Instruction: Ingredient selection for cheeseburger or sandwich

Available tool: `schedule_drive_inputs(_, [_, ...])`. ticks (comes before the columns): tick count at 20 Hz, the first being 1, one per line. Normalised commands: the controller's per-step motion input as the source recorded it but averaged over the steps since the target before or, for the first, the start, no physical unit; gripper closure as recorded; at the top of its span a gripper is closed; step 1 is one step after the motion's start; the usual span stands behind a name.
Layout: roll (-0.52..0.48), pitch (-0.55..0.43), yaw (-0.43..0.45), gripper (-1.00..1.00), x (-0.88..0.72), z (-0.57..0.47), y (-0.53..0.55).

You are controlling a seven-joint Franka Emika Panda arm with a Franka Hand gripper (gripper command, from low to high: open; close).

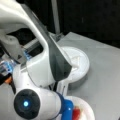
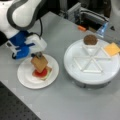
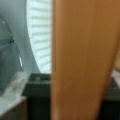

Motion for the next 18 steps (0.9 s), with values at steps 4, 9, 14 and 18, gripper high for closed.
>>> schedule_drive_inputs(4, [-0.004, -0.016, 0.143, 1.0, 0.14, -0.05, -0.11])
schedule_drive_inputs(9, [0.008, -0.024, 0.136, 1.0, 0.15, -0.05, -0.08])
schedule_drive_inputs(14, [0.012, -0.036, 0.126, 1.0, 0.17, -0.07, -0.05])
schedule_drive_inputs(18, [0.019, -0.033, 0.124, 1.0, 0.16, -0.05, -0.05])
